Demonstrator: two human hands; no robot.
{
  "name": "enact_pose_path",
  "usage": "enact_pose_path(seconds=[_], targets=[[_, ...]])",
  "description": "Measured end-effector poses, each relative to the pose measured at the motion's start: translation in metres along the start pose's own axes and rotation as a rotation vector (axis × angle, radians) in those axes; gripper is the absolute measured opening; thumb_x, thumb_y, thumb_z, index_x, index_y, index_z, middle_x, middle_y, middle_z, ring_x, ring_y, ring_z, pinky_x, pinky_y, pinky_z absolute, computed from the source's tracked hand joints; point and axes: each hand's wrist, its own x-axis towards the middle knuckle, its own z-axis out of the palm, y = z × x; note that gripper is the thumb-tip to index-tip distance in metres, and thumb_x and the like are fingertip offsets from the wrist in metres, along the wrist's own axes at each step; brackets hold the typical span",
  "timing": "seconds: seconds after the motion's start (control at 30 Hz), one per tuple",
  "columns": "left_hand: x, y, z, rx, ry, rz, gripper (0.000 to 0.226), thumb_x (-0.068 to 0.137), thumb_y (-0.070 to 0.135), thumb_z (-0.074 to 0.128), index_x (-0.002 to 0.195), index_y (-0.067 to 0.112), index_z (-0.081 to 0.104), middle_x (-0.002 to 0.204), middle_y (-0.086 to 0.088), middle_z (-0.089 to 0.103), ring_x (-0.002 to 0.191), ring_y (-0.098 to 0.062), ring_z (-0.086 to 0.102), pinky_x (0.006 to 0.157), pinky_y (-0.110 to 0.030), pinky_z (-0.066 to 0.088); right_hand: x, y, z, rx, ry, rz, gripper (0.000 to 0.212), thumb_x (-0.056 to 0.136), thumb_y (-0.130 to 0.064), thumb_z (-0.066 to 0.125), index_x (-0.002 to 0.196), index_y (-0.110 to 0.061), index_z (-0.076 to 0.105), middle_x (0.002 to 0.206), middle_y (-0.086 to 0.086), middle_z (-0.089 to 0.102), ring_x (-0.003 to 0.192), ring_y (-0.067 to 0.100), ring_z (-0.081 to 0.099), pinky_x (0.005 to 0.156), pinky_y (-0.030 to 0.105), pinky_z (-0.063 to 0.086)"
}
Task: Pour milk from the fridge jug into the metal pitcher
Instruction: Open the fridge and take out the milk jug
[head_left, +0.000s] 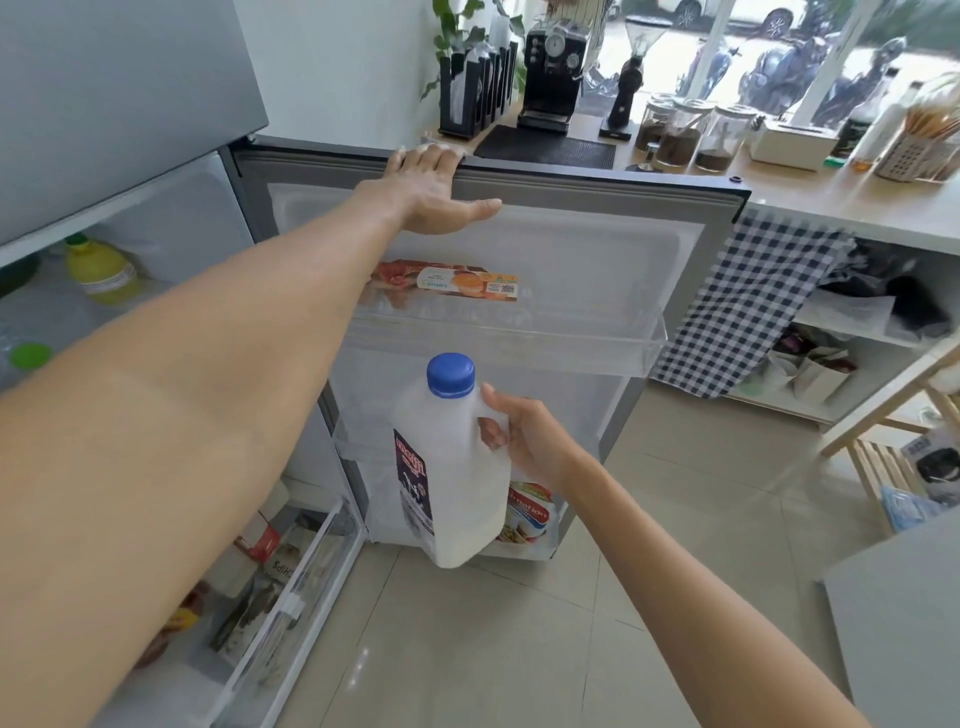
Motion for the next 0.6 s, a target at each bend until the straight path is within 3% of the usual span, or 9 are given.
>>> enact_pose_path(seconds=[0.1, 0.23, 0.37, 0.47, 0.6], targets=[[-0.002, 0.002, -0.001, 0.01, -0.002, -0.002, 0.093, 0.082, 0.078, 0.023, 0.15, 0.017, 0.003, 0.159, -0.008, 0.001, 0.146, -0.025, -0.002, 0.117, -0.044, -0.004, -0.015, 0.003, -0.002, 0.069, -0.005, -0.007, 0.024, 0.095, -0.035, 0.051, 0.09, -0.012, 0.057, 0.059, -0.004, 0.037, 0.058, 0.012, 0.029, 0.072, 0.03, 0.028], [-0.007, 0.003, -0.002, 0.003, -0.005, -0.003, 0.094, 0.082, 0.078, 0.02, 0.15, 0.016, 0.002, 0.159, -0.009, 0.001, 0.146, -0.026, -0.001, 0.117, -0.045, -0.003, -0.04, 0.006, -0.004, 0.072, 0.05, -0.029, 0.025, 0.09, -0.038, 0.055, 0.083, -0.013, 0.057, 0.06, -0.001, 0.034, 0.061, 0.014, 0.029, 0.083, 0.036, 0.025], [-0.015, 0.009, -0.005, -0.009, -0.001, -0.023, 0.094, 0.081, 0.079, 0.013, 0.15, 0.016, 0.004, 0.159, -0.011, 0.003, 0.146, -0.028, 0.001, 0.117, -0.046, -0.002, -0.074, 0.01, -0.016, 0.07, 0.112, -0.029, 0.025, 0.097, -0.03, 0.05, 0.08, -0.013, 0.056, 0.058, -0.002, 0.036, 0.054, 0.009, 0.036, 0.068, 0.023, 0.035], [-0.019, 0.019, -0.009, -0.047, 0.012, -0.044, 0.098, 0.078, 0.081, 0.008, 0.15, 0.015, 0.011, 0.157, -0.016, 0.01, 0.145, -0.032, 0.008, 0.117, -0.048, 0.003, -0.103, 0.015, -0.03, 0.059, 0.171, -0.045, 0.03, 0.094, -0.032, 0.053, 0.067, -0.018, 0.057, 0.056, -0.002, 0.036, 0.052, 0.009, 0.032, 0.061, 0.024, 0.031], [-0.027, 0.054, -0.005, -0.071, 0.066, -0.013, 0.096, 0.08, 0.08, 0.01, 0.148, 0.013, 0.019, 0.155, -0.017, 0.019, 0.143, -0.033, 0.015, 0.116, -0.05, 0.005, -0.138, 0.027, -0.052, 0.072, 0.252, -0.05, 0.027, 0.084, -0.04, 0.061, 0.079, -0.014, 0.056, 0.06, -0.002, 0.034, 0.054, 0.01, 0.028, 0.059, 0.026, 0.024]])
